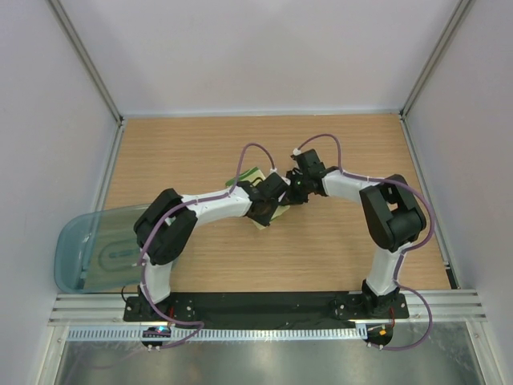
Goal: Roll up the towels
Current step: Roll the towel
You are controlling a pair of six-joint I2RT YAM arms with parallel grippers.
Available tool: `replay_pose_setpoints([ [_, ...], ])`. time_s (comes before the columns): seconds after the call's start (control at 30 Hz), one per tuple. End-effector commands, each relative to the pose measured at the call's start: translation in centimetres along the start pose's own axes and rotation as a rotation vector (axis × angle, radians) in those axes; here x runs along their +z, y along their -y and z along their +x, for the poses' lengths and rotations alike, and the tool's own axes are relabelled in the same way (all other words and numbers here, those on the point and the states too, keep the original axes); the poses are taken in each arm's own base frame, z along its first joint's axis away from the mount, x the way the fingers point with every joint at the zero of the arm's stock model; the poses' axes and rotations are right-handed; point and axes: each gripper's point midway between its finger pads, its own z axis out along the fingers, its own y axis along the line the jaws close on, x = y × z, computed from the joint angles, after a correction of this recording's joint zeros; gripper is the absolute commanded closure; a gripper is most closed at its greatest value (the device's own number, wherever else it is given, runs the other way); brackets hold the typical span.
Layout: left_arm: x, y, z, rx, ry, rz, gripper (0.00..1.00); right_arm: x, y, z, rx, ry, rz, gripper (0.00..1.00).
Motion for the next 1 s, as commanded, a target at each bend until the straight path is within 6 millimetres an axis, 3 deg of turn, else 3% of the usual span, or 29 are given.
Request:
replay_pose_setpoints([
  [0.0, 1.4, 2.0, 2.3, -0.024, -0.061, 0.099, 0.74, 1.0, 3.0, 0.6, -0.03, -0.045, 0.134, 0.83],
  [0.27, -0.7, 3.7, 1.7, -0.225, -0.092, 0.143, 0.73, 1.7, 3.1, -2.1, -0.048, -0.044, 0.148, 0.83],
  [0.5, -3.0, 0.6, -1.5, -0.212, -0.001, -0.024, 0.69, 1.7, 2.4, -2.3, -0.035, -0.042, 0.126, 0.82],
  [0.63, -4.4, 1.7, -3.3, -0.132, 0.069, -0.052, 0.66, 1.7, 2.5, -1.8, -0.024, -0.037, 0.118, 0.83],
  [0.77, -5.1, 3.6, -3.7, -0.074, 0.1, -0.049, 0.66, 1.8, 2.8, -1.3, -0.022, -0.048, 0.117, 0.83],
  [0.97, -5.9, 4.6, -4.1, -0.001, 0.145, -0.074, 0.66, 1.6, 2.8, -1.3, -0.027, -0.046, 0.12, 0.83],
])
